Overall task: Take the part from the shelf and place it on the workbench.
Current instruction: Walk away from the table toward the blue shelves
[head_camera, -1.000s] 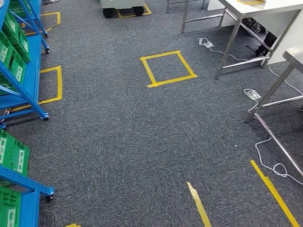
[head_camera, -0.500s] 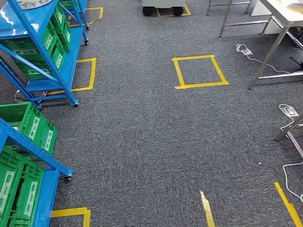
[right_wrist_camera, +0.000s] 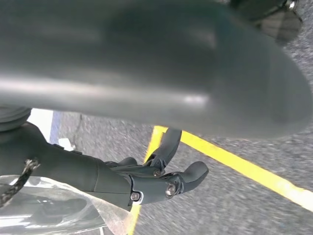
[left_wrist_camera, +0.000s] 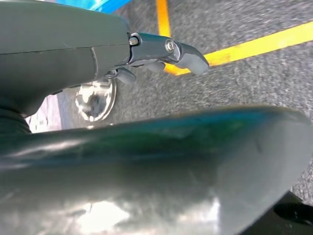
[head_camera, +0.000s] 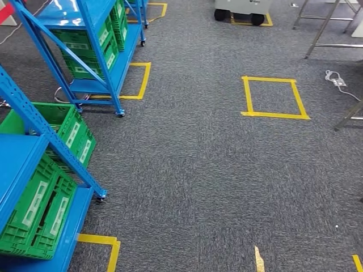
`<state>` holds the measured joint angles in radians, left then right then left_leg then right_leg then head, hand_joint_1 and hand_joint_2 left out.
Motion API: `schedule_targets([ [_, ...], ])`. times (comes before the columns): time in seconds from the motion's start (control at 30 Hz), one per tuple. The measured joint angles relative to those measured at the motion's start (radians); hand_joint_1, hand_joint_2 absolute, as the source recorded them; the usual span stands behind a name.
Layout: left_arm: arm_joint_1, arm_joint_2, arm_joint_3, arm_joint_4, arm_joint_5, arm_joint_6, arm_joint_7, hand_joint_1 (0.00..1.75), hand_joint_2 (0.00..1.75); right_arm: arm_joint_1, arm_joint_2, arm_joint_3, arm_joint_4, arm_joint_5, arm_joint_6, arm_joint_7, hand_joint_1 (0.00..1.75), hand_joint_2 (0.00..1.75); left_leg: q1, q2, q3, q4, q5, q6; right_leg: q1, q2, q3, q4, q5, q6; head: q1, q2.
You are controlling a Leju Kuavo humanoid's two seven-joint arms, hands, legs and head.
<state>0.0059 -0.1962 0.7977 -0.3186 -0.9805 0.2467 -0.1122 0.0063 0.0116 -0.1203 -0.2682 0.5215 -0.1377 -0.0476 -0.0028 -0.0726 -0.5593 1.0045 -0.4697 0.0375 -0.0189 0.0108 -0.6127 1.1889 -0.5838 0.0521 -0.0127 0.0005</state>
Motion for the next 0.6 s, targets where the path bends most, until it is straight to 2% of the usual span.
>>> schedule_targets([
  [0.03,0.000,0.000,0.000,0.002,0.001,0.000,0.000,0.00,0.00,0.000,0.000,0.001,0.001,0.001,0.000,-0.001,0.00,0.00,0.000,-0.014,0.002,0.001,-0.001,-0.003,-0.002,0.026,0.027,-0.069,0.037,-0.002,0.000,0.000],
  [0.07,-0.002,0.000,0.000,0.004,0.001,0.000,0.000,0.00,0.00,0.000,0.000,0.002,0.003,0.001,-0.001,-0.001,0.00,0.00,0.000,-0.027,0.001,0.003,-0.002,-0.007,-0.005,0.054,0.052,-0.132,0.061,-0.004,0.000,0.000],
  [0.1,-0.003,0.000,0.000,0.005,0.001,0.001,0.000,0.00,0.00,-0.001,0.000,0.004,0.004,0.002,-0.002,-0.002,0.00,0.00,0.000,-0.039,-0.003,0.004,-0.002,-0.012,-0.007,0.077,0.069,-0.169,0.070,-0.006,0.000,0.000],
  [0.13,-0.004,0.001,0.000,0.007,0.001,0.001,0.000,0.00,0.00,-0.002,0.000,0.005,0.006,0.003,-0.003,-0.002,0.00,0.00,0.002,-0.050,-0.008,0.005,0.000,-0.019,-0.007,0.090,0.077,-0.183,0.067,-0.008,0.000,0.000],
  [0.2,-0.003,0.002,0.000,0.011,0.002,0.000,-0.001,0.00,0.00,-0.003,0.000,0.009,0.007,0.005,-0.005,-0.003,0.00,0.00,0.008,-0.071,-0.017,0.006,0.003,-0.034,-0.005,0.070,0.084,-0.189,0.068,-0.017,0.000,0.000],
  [0.23,-0.003,0.003,0.000,0.014,0.002,0.000,-0.001,0.00,0.00,-0.004,0.000,0.011,0.007,0.006,-0.006,-0.003,0.00,0.00,0.008,-0.058,-0.021,0.013,-0.002,-0.039,-0.005,0.057,0.087,-0.194,0.070,-0.024,-0.001,0.000],
  [0.27,-0.003,0.004,0.000,0.016,0.002,0.000,0.000,0.00,0.00,-0.004,0.000,0.012,0.007,0.007,-0.007,-0.004,0.00,0.00,0.006,-0.032,-0.032,0.034,-0.017,-0.044,-0.005,0.041,0.091,-0.198,0.072,-0.031,-0.003,0.000],
  [0.33,-0.007,0.005,0.000,0.018,0.003,0.000,0.000,0.00,0.00,-0.002,0.000,0.014,0.008,0.007,-0.008,-0.005,0.00,0.00,0.005,0.036,-0.080,0.135,-0.073,-0.052,-0.002,0.008,0.097,-0.204,0.071,-0.041,-0.008,0.000],
  [0.37,-0.009,0.006,0.000,0.019,0.003,0.000,0.000,0.00,0.00,0.000,-0.001,0.015,0.008,0.007,-0.009,-0.005,0.00,0.00,0.006,0.052,-0.112,0.202,-0.103,-0.056,0.000,-0.010,0.098,-0.204,0.069,-0.044,-0.009,0.000],
  [0.4,-0.010,0.007,0.000,0.020,0.003,0.000,0.000,0.00,0.00,0.001,-0.001,0.015,0.009,0.007,-0.009,-0.005,0.00,0.00,0.008,0.059,-0.138,0.256,-0.121,-0.059,0.002,-0.028,0.100,-0.204,0.066,-0.046,-0.009,0.000],
  [0.43,-0.009,0.007,0.000,0.021,0.004,0.000,0.000,0.00,0.00,0.001,-0.001,0.016,0.010,0.007,-0.009,-0.004,0.00,0.00,0.010,0.063,-0.150,0.281,-0.121,-0.061,0.003,-0.045,0.102,-0.203,0.064,-0.046,-0.009,0.000],
  [0.47,-0.008,0.008,0.000,0.023,0.004,0.000,0.000,0.00,0.00,0.000,-0.001,0.016,0.010,0.007,-0.009,-0.005,0.00,0.00,0.011,0.066,-0.141,0.266,-0.102,-0.061,0.004,-0.059,0.104,-0.203,0.062,-0.046,-0.009,0.000],
  [0.5,-0.007,0.009,0.000,0.024,0.004,0.001,0.000,0.00,0.00,-0.002,-0.001,0.017,0.010,0.008,-0.009,-0.005,0.00,0.00,0.010,0.075,-0.113,0.214,-0.069,-0.059,0.004,-0.072,0.108,-0.203,0.059,-0.044,-0.009,0.000],
  [0.53,-0.006,0.011,0.000,0.025,0.004,0.001,0.000,0.00,0.00,-0.003,-0.001,0.018,0.010,0.008,-0.009,-0.005,0.00,0.00,0.009,0.094,-0.076,0.143,-0.035,-0.056,0.004,-0.084,0.113,-0.203,0.056,-0.043,-0.010,0.000],
  [0.6,-0.010,0.013,0.000,0.025,0.004,0.002,0.000,0.00,0.00,-0.004,-0.001,0.019,0.011,0.008,-0.008,-0.005,0.00,0.00,0.000,0.132,-0.018,0.033,0.000,-0.044,0.009,-0.107,0.118,-0.202,0.046,-0.033,-0.009,0.000],
])
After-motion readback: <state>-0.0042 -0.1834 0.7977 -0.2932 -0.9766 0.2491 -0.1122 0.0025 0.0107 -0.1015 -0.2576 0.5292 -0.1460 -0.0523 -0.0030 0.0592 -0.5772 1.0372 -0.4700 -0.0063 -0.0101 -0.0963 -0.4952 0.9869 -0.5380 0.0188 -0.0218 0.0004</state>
